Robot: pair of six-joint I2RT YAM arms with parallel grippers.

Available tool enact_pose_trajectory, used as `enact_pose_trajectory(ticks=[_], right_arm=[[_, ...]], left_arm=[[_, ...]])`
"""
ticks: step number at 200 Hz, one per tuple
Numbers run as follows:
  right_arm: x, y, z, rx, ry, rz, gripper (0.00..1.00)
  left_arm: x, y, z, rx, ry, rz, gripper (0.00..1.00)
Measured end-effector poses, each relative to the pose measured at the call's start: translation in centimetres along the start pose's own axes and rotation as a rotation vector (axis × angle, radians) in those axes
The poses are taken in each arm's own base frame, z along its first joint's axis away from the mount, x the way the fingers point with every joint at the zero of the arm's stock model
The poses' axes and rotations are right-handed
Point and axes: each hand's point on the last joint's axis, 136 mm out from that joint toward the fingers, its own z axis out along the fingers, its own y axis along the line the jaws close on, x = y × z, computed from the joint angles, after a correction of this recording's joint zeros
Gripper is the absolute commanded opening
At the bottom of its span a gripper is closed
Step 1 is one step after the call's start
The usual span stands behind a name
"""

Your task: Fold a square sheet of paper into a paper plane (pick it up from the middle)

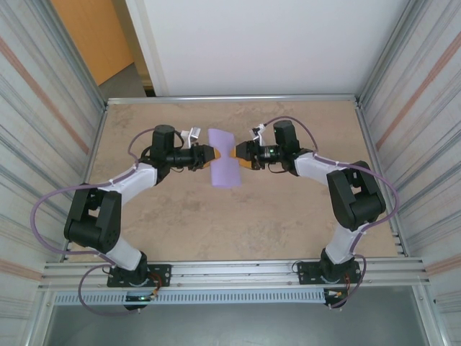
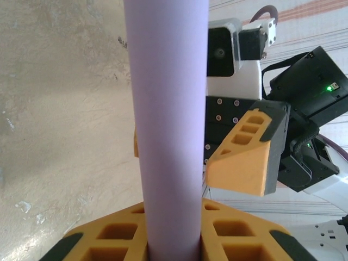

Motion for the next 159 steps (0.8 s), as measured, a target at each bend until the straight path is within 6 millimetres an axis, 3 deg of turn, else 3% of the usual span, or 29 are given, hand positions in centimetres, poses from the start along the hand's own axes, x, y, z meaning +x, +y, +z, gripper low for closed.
enact_pose_trajectory(ticks=[38, 59, 110, 128, 159], right_arm=[[-0.9, 0.5, -0.7, -0.029, -0.018, 0.001, 0.42], [-1.2, 0.5, -1.0, -0.035, -0.026, 0.007, 0.29], [-1.0, 0.3, -1.1, -0.030, -0.018, 0.029, 0.07], [-0.9, 0.1, -1.1, -0.022, -0.014, 0.041, 0.02], [-0.7, -0.7, -1.2, 0.005, -0.012, 0.074, 0.00]], left_arm=[[0.0, 0.1, 0.0, -0.002, 0.000, -0.002, 0.21], [0.0, 0.2, 0.0, -0.004, 0.001, -0.007, 0.21], [0.2, 1.4, 0.4, -0.020, 0.014, -0.035, 0.25], [0.3, 1.6, 0.5, -0.024, 0.018, -0.040, 0.31], [0.6, 2.9, 0.7, -0.056, 0.021, -0.064, 0.52]])
